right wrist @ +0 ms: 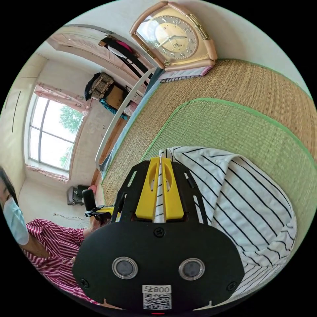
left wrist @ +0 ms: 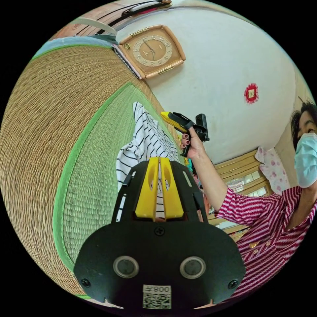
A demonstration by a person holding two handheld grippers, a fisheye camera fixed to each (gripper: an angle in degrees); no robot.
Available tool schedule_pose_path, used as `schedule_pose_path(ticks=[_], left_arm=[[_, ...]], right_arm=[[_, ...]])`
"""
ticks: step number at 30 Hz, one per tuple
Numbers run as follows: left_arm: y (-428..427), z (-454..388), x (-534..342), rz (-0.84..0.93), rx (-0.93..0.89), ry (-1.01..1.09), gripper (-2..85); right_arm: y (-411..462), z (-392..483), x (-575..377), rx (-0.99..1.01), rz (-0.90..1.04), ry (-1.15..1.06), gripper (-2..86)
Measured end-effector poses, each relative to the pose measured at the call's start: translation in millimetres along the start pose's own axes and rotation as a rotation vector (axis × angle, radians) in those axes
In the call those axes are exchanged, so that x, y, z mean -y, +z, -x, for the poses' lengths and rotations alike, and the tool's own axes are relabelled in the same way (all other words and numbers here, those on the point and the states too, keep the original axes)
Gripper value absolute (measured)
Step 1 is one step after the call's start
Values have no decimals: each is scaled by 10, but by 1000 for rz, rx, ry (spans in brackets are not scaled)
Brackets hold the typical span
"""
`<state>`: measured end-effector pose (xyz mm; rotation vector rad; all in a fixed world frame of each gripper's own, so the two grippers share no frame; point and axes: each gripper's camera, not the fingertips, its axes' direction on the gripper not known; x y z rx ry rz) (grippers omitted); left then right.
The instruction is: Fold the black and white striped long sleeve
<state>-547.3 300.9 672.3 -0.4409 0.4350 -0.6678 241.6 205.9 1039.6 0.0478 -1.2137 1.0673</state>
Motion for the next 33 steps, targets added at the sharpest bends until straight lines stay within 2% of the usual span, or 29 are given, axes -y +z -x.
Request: schedule_pose_path(ticks=[4,8,9,10,12,15,18,23,33], left_arm=[[213,-201,266,54,62,96,2],[490,-146,394,171,314,106,1],[524,-128,401,191,298,102,1],[531,-120,417,191,266,81,1],[539,-197,434,192,282,80,1],[573,-440,461,176,260,127,1],[736,-641,564,197,275,199,1],[1243,-722,801,308,464,296,1],[1769,-905,1238,301,540,356,1]], right_arm=[[-424,-37,-835,-115,-7,51,1],[-409,-270,-1445,-223,52,171,1],[-366,-375,-1561,-227,67,190,1],[-437,-477,-1633,-148,5,231,1],[-488,-534,-1616,-109,-16,269,1],[-603,-291,-1538,-236,-18,237,1],[-922,-218,-1686,-276,-86,250,0],[-1342,-549,-1990,-441,-128,406,0],[-1609,-886,-1574,-333,-213,461,-1]])
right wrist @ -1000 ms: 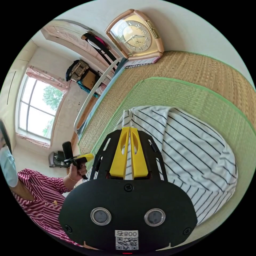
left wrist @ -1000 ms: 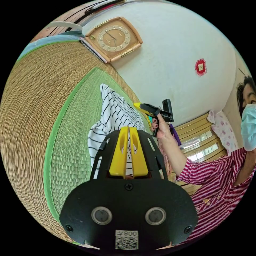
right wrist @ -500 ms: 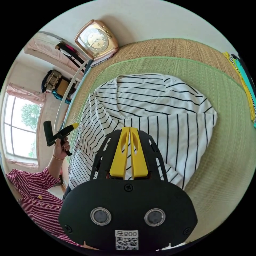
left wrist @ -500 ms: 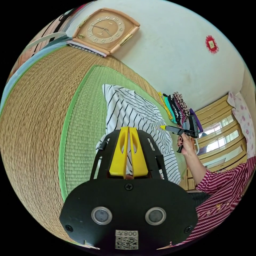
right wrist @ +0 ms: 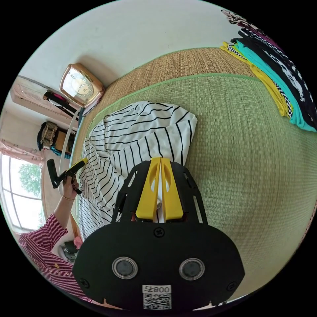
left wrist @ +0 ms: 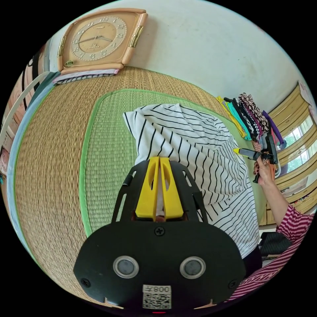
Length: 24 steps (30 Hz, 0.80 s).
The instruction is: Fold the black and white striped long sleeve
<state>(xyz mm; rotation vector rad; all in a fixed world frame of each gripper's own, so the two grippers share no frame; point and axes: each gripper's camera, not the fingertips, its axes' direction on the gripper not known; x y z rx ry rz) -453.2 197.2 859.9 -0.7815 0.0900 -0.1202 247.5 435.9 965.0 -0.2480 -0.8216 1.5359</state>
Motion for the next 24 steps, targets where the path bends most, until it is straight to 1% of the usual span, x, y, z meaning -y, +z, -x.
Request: schedule_pose_path(ticks=[3,4,6,8,10,11,13,17,18,21,24], left_arm=[[-9,-51,47,-2,11,-22,1],[-63,-81,16,-34,10,-22,1],[-127,-104,-22,-75,-18,-21,1],[-127,-97,-8,-104,-64,-38,1],[-61,-106,63,-85,-63,-36,1],[0,-123,108,-67,-29,-25,1],[136,-125,159,-10,25,-11,1],[226,-69,130,-16,12,4,2],[235,-62,124,-16,12,5,2],[269,-18,98,-10,7,-1,2],[199,-5,-18,-32,-29,13,1]], right_arm=[[-45,98,175,-10,32,4,0],[-96,183,186,-37,30,-12,0],[-229,310,174,-36,-7,-41,0],[-346,394,211,6,-54,-50,0],[-357,515,414,55,-62,-60,0],[-336,558,484,52,-56,-66,0],[-207,712,792,3,-27,-78,0],[-64,733,1214,-68,3,-48,0],[-45,698,1286,-54,7,-40,0],[-145,627,1329,27,-11,-1,0],[-421,723,1172,48,-57,-35,0]])
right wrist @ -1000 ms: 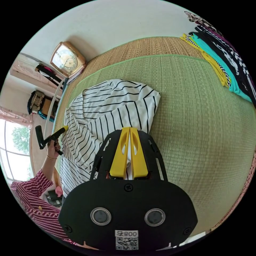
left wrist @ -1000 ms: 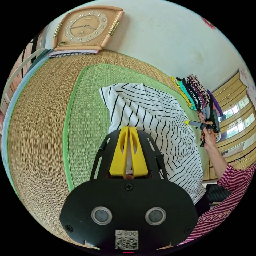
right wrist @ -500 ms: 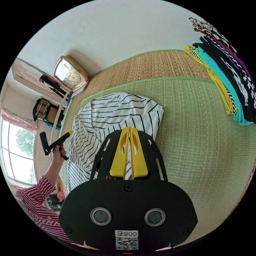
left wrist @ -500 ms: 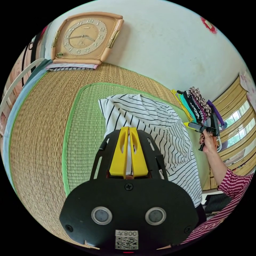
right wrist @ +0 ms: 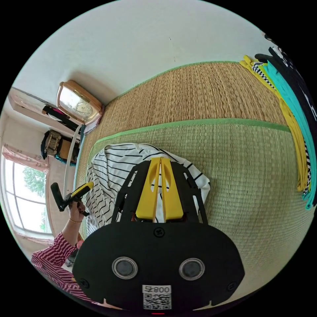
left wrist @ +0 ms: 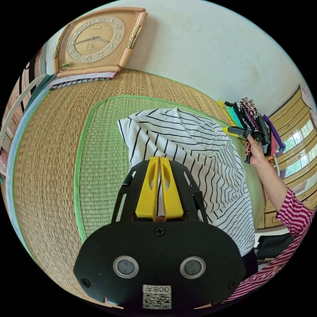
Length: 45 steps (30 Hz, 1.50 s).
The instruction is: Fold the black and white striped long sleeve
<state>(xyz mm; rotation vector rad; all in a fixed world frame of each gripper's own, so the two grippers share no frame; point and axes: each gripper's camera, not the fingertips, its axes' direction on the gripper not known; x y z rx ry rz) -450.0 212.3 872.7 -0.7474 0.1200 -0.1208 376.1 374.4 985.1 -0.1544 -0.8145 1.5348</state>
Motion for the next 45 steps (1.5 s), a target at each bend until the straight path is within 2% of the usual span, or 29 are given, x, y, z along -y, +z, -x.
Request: schedule_pose_path(ticks=[2,4,7,11,17,21,28,39,45], left_arm=[[2,38,-118,-5,30,-5,1],[115,123,-153,50,20,-27,1],[-3,248,-200,-4,-41,-83,1],[-323,356,-534,-68,-117,-103,2],[-741,722,-1710,14,-185,-246,5],[-983,910,-2511,73,-211,-349,14],[-1103,1069,-3554,126,-251,-479,65],[-759,1380,-3958,189,-196,-562,83],[-507,1638,-4195,181,-324,-634,87]], right_arm=[[-152,41,-104,-26,-16,-24,0],[-131,-46,-120,-114,67,14,0],[-405,-49,-137,-26,20,58,1],[-864,240,-333,21,-12,-10,1],[-1592,365,-1653,213,60,-32,1],[-2064,218,-2906,270,134,97,1],[-2766,73,-4414,362,75,317,6],[-3105,195,-4958,359,69,421,71],[-3150,74,-5026,393,49,491,83]])
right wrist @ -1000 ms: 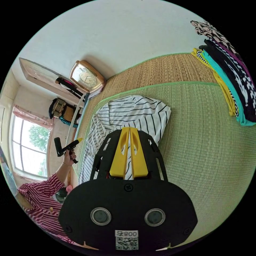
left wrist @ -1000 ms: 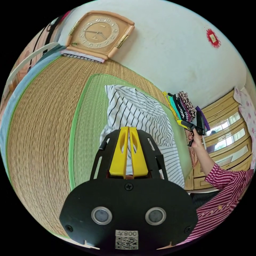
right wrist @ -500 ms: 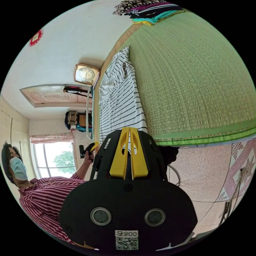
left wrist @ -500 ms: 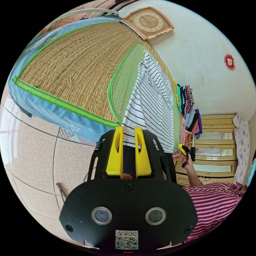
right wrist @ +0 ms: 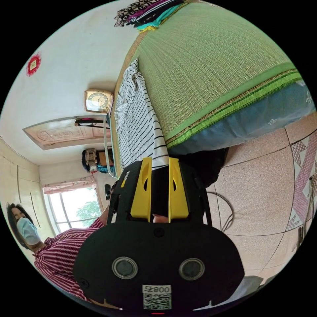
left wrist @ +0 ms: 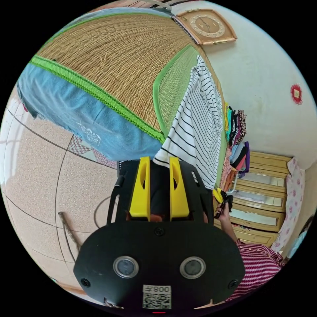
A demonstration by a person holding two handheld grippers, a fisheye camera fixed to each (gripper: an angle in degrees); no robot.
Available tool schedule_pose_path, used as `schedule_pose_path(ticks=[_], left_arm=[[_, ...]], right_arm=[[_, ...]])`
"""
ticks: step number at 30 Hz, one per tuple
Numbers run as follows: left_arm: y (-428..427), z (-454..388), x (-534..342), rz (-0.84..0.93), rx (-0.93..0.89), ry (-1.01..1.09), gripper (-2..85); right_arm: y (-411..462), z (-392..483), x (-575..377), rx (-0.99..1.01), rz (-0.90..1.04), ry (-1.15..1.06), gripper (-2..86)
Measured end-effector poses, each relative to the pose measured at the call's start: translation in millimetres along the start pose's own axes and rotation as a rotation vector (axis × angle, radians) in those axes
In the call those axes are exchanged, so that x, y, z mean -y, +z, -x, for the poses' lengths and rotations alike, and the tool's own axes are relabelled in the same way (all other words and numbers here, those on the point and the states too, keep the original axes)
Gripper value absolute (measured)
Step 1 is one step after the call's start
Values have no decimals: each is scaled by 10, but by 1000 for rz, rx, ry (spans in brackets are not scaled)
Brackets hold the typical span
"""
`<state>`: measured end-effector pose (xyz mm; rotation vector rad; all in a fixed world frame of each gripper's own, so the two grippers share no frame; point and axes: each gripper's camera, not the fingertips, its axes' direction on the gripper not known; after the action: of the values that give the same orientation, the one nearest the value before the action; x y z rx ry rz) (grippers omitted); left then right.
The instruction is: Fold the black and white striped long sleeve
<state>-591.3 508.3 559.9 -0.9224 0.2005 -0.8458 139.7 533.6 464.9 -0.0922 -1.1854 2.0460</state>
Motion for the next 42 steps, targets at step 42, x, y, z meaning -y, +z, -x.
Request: schedule_pose_path(ticks=[42], left_arm=[[52,1608,-1081,-73,-402,-12,15]], right_arm=[[-533,234,-719,448,-52,-77,17]])
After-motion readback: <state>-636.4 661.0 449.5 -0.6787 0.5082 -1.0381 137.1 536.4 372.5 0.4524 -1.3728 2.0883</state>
